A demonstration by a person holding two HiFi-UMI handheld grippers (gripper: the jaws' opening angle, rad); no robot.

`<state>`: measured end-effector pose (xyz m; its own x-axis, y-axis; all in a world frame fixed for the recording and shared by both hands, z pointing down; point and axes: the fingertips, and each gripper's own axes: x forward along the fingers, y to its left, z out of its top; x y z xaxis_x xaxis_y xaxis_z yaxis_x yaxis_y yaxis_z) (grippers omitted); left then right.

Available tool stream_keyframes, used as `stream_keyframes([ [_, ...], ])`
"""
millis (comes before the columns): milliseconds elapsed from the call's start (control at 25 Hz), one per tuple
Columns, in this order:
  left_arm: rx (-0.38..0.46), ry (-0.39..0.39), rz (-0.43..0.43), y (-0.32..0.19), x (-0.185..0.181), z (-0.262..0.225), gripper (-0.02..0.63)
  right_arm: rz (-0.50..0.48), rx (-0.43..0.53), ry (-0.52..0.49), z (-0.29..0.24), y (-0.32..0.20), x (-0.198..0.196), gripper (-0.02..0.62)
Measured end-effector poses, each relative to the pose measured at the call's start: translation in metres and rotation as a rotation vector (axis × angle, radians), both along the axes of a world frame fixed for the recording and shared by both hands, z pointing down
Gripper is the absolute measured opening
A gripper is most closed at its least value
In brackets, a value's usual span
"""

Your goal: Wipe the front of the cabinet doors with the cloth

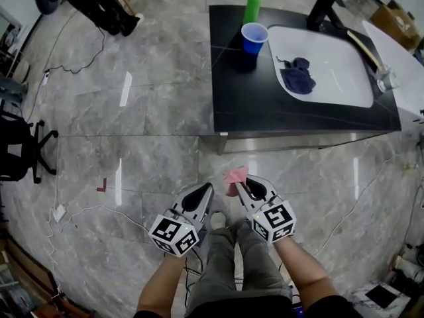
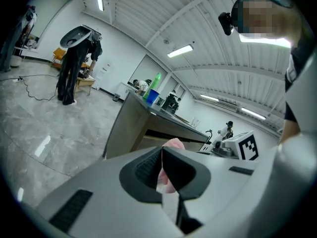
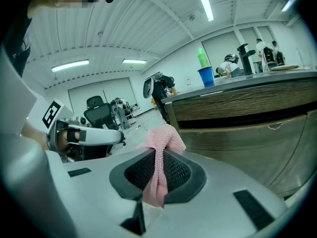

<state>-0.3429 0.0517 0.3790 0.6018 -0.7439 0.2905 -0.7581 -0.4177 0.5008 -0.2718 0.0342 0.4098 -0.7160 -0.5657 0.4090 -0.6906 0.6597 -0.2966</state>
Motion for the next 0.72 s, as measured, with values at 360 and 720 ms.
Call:
stream_keyframes([
  [360, 0.004, 0.004, -0.030, -0.023, -0.032, 0.033, 0.009, -0.019, 0.060, 0.043, 0.029, -0.035, -0.041, 0.054],
  [720, -0.005, -0.031, -0.121, -0.025, -0.031, 0.045, 0.009, -0.001, 0.089, 0.055, 0.056, -0.079, -0.025, 0.054],
])
